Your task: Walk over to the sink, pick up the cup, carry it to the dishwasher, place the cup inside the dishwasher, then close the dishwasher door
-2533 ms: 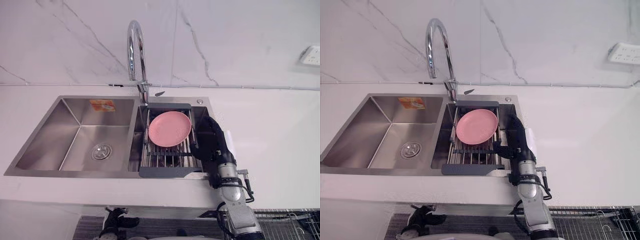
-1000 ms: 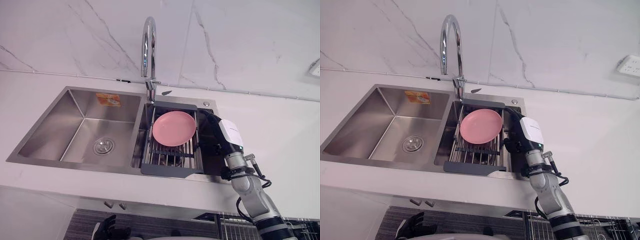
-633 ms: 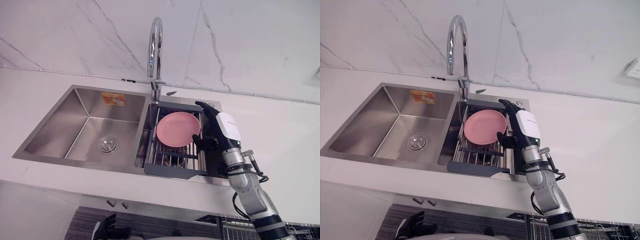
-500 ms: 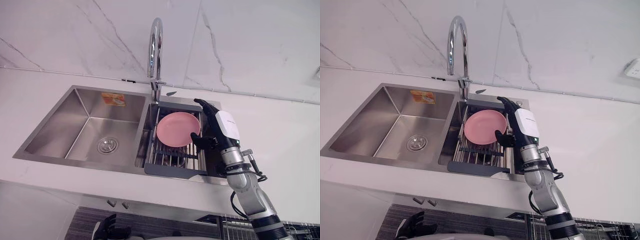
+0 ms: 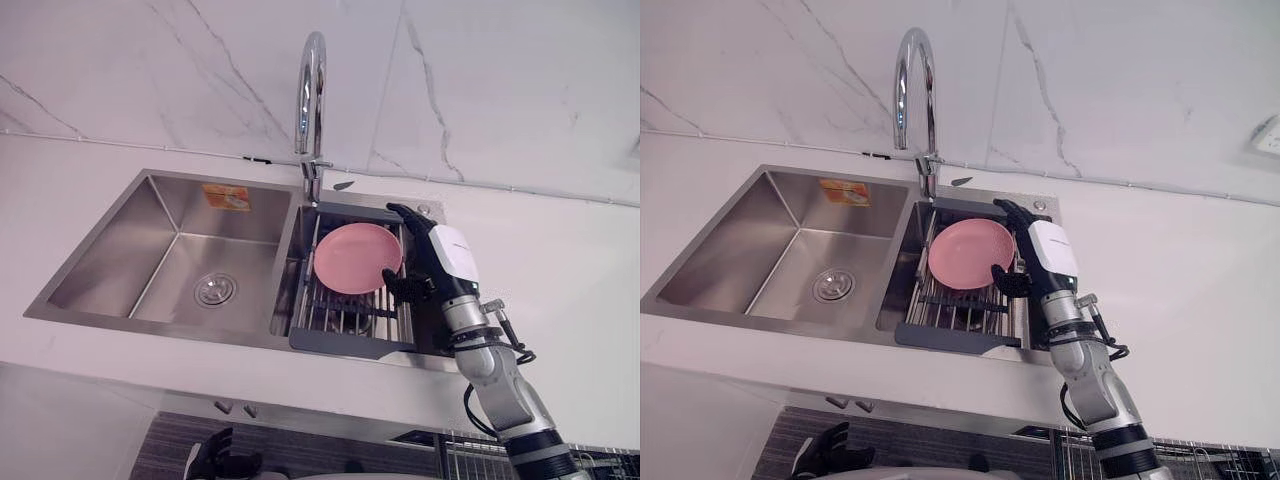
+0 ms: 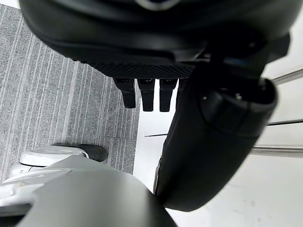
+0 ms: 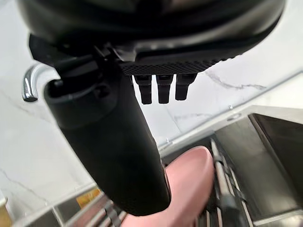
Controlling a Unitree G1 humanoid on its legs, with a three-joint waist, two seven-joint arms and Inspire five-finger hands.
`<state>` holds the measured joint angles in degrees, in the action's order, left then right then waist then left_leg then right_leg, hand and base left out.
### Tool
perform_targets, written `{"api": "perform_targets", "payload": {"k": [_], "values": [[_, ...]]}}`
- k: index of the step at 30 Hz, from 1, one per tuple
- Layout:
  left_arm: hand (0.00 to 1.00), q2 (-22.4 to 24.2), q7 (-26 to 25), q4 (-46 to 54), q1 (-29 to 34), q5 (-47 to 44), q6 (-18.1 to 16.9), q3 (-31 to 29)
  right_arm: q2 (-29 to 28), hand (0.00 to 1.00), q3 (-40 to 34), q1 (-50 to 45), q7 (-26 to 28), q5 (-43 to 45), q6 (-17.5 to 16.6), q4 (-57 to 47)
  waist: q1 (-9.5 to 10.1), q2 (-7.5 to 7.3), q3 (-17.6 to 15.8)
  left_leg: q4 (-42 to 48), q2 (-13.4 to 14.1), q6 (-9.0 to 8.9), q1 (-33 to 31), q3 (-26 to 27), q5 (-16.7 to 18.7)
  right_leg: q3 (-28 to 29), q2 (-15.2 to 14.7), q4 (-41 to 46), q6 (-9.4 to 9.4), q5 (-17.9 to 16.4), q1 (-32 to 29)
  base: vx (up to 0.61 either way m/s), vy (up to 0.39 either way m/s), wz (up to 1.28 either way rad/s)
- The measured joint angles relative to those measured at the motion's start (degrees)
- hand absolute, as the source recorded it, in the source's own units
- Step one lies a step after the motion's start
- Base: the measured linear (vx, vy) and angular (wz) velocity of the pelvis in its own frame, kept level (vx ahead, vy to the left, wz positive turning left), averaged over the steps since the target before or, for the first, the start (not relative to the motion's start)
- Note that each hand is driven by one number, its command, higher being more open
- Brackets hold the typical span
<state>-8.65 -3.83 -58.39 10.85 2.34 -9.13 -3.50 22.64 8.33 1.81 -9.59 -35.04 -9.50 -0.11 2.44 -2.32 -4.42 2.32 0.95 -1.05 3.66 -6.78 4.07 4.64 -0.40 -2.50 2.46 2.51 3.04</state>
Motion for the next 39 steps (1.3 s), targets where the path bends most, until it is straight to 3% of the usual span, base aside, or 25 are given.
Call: {"api": "perform_targets", "payload": {"k": [20, 38, 39], "values": [[0.9, -0.1, 0.0, 0.3, 0.0, 0.0, 0.0, 0.6, 0.8, 0.9, 2.4, 0.4, 2.1, -0.4, 0.0, 4.4, 0.26, 0.18, -0.1, 0.0, -0.7, 0.31, -0.2, -0.4, -0.2, -0.3, -0.6, 0.6, 0.26, -0.5, -0.3, 0.0, 0.0, 0.01], [0.9, -0.1, 0.0, 2.0, 0.0, -0.1, -1.1, 1.6, 0.9, 0.9, 3.6, 7.7, -0.9, -7.2, 1.8, 13.2, 1.7, 0.43, -1.8, 0.1, -1.5, 0.85, -1.3, -1.6, -0.6, -1.7, -1.4, 0.8, 0.66, -0.8, -0.8, 0.0, 0.003, 0.04], [0.9, -0.1, 0.0, 2.0, 0.0, -0.2, -1.1, 1.6, 0.9, 0.3, 3.6, 7.9, -0.9, -7.3, 1.8, 13.5, 1.71, 0.41, -1.9, 0.1, -1.6, 0.89, -1.3, -1.7, -0.6, -1.8, -1.5, 0.8, 0.7, -0.8, -0.8, 0.0, 0.0, 0.0]]}}
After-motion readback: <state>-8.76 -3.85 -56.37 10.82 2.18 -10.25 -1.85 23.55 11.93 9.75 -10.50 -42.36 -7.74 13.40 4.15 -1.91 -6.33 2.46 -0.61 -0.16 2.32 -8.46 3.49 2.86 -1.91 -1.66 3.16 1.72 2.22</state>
